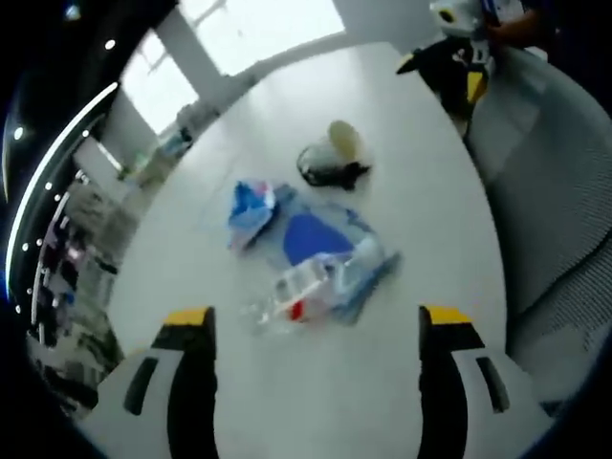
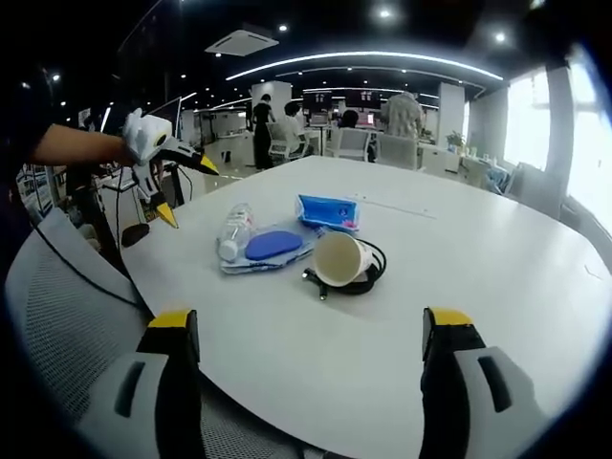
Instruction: Arrange the tabletop items into an orderly group along one side of the table until the central work area is clear of visible clutter.
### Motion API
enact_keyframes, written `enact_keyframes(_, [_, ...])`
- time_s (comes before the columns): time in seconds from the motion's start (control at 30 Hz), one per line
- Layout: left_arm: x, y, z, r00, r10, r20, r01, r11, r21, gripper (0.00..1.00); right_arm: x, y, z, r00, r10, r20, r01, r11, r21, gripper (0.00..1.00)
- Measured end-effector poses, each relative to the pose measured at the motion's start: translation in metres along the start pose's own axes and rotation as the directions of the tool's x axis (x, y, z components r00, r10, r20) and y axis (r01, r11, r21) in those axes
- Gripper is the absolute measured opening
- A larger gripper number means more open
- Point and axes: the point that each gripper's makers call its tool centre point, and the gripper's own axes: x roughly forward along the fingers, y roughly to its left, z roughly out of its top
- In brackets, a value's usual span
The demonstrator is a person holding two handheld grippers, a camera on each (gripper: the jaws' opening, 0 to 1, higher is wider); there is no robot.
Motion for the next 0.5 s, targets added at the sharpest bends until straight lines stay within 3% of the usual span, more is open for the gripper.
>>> enact_keyframes(0.5, [0.024,0.016,-0.004,0.997,-0.054,-0.053,0.061,0.99,0.129,0.74,0.0,0.001,-0.002,1.0,0.006,-0.011,-0.006,1.0,-0.004,0.95])
